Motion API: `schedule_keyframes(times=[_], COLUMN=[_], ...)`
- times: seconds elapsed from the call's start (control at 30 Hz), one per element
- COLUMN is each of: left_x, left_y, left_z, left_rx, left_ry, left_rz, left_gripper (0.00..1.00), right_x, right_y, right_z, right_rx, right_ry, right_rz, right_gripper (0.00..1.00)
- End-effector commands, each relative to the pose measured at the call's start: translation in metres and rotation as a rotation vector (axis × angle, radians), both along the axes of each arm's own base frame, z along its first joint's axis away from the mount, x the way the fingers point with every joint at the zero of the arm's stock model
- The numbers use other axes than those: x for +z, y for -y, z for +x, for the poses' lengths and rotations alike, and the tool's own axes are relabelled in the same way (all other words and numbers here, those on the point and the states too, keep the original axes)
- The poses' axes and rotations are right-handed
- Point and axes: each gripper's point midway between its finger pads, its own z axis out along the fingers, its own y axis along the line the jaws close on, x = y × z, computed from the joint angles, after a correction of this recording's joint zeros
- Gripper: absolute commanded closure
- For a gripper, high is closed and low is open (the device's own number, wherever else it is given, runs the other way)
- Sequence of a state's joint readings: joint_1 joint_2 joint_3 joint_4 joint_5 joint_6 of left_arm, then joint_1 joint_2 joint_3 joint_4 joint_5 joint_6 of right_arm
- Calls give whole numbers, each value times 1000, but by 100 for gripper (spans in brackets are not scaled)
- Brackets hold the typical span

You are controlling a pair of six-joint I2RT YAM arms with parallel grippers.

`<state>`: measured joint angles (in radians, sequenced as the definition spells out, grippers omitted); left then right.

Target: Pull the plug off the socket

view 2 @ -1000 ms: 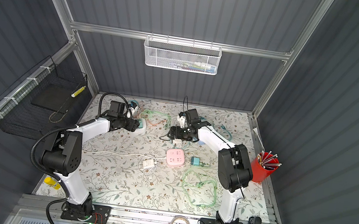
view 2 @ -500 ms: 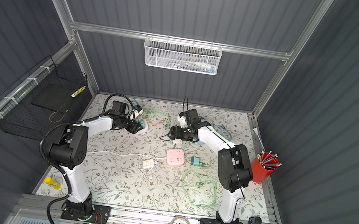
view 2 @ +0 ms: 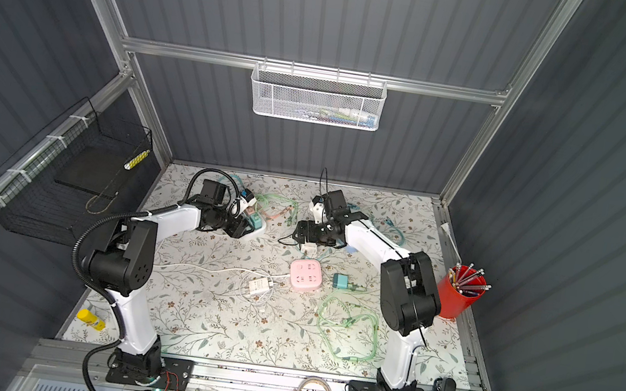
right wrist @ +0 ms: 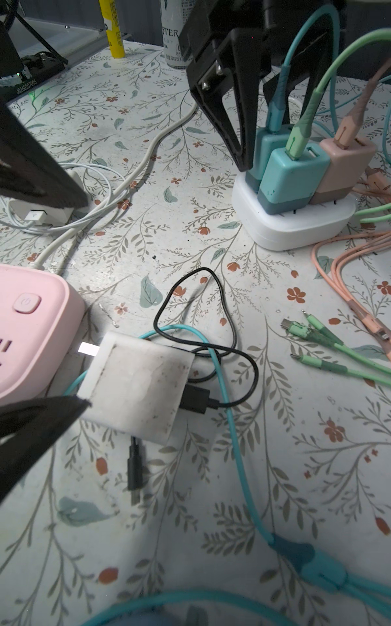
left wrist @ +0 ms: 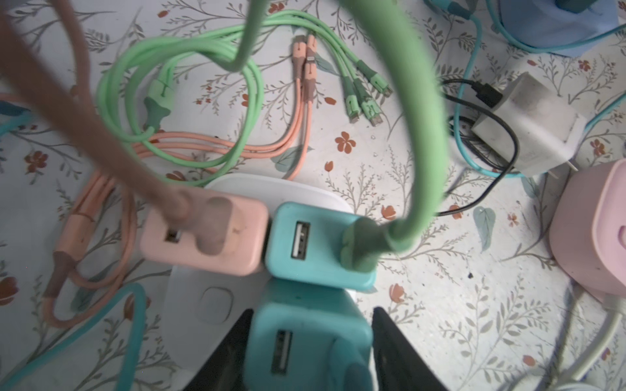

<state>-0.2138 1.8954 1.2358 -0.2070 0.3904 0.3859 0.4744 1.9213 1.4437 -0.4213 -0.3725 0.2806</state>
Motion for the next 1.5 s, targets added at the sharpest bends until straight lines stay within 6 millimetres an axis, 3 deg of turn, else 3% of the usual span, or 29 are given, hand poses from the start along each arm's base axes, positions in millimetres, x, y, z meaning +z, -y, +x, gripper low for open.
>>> schedule_keyframes(times=[0.0, 0.27, 0.7, 1.1, 1.47], left_x=[1, 1, 9, 4, -6], left_y=[15, 27, 34, 47, 50], left_z=[-19, -30, -53, -75, -83], left_rx=[-47, -47, -76, -155, -171], left_ry=[-33, -30, -20, -20, -24], left_rz=[-7, -13, -38, -22, 29], left_gripper=[47, 54, 58, 58, 58], right_x=[14, 13, 3, -16, -19], right_y=[-5, -8, -27, -46, -66], right_z=[-2, 0, 4, 2, -1], right_rx=[10, 5, 46, 87, 119], right_ry=[6, -16, -47, -124, -141], right_rz=[20, 27, -23, -33, -7], right_gripper=[14, 19, 24, 51, 56])
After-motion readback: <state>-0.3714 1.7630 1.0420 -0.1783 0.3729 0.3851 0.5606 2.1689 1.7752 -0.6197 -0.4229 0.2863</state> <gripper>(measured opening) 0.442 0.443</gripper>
